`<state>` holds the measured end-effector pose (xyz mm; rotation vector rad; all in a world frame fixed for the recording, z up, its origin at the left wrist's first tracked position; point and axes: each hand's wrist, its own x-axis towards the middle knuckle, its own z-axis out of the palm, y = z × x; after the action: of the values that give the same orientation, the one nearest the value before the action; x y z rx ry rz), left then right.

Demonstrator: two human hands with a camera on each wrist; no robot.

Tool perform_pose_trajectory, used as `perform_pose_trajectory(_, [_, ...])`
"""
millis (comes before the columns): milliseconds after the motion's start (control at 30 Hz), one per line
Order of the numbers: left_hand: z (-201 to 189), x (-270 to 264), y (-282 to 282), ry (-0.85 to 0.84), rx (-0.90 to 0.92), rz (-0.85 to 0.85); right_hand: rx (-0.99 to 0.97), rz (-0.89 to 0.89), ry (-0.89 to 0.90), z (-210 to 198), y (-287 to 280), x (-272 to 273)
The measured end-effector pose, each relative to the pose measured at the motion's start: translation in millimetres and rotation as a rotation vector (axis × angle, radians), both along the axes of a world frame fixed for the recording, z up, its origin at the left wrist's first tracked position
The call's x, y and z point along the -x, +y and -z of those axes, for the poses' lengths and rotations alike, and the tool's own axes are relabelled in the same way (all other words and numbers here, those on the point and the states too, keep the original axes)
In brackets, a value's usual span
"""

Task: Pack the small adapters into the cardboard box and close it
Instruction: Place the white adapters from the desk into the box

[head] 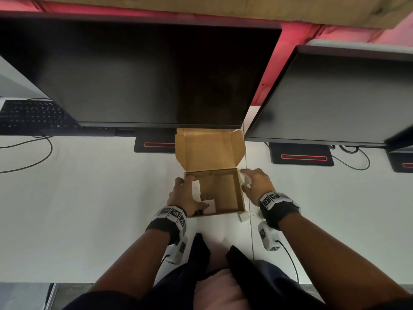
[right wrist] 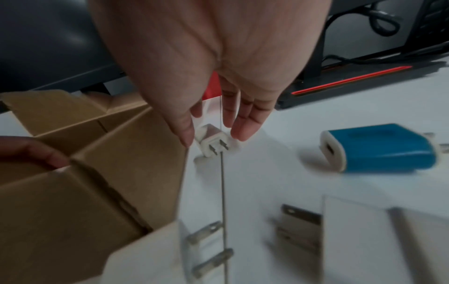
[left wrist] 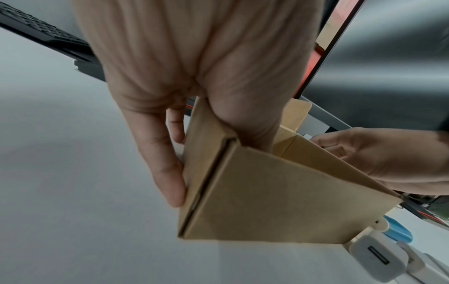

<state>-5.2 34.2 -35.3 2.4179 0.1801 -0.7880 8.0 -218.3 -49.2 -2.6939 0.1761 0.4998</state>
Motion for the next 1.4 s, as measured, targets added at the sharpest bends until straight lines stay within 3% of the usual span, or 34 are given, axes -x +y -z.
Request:
perform_pose_trajectory(133, [-0.4,0.3,0.7,0.009,0.001,-0.002,0.069,-0.006,0.018,7.1,9.2,3.7])
perform_pose_trajectory(233, [0.7,0.9,0.0,0.014,0.008,-0.003,0.025,0.097,0.049,2.4,1.1,9.3])
perform_pose_trajectory(333, [2.4,1.5,-1.0,0.013,0.011,-0.002,-0.124,0.222,-0.131,-16.4,-6.4,14.5])
perform_pose_trajectory(433, [2.4,0.7,-1.4,0.015,0.004,0.007,-0.266,0.119,-0.323,-41.5,7.6,16.7])
perform_pose_trajectory(533, [0.2,-0.6,0.4,0.013,-0.021,0.017,-0.263,-0.135,-0.258,-50.9,43.5,12.8])
perform_pose_trajectory(600, [-1.7,-0.3,2.1,0.016,-0.029,0.012,-0.203,-0.211,-0.177,-45.3,67.6,7.4])
perform_pose_trajectory(800, [-3.7,-0.2,1.4,0.022,-0.018,0.021,-0.003,-0.271,0.043,-16.8,107.7,-8.5])
perform_pose_trajectory(866, [-3.9,-0.6,0.1,0.028,-0.023,0.021,-0.026,-0.270,0.099,-11.2,112.8,-7.5])
perform_pose_trajectory(1233, [5.5,2.9,1.5,-0.030,0.005,0.078,-0.131,-0.207,0.084,1.2,102.4,1.7])
perform_pose_trajectory(1299, [8.4,5.6,1.5,-0.055,0.016,0.109,-0.168,-0.211,0.015,-7.8,97.9,1.8])
perform_pose_trajectory(1399, [9.5,6.4,2.4,-0.040,0.057,0.093,-0.285,-0.191,-0.264,-28.0,81.5,5.6])
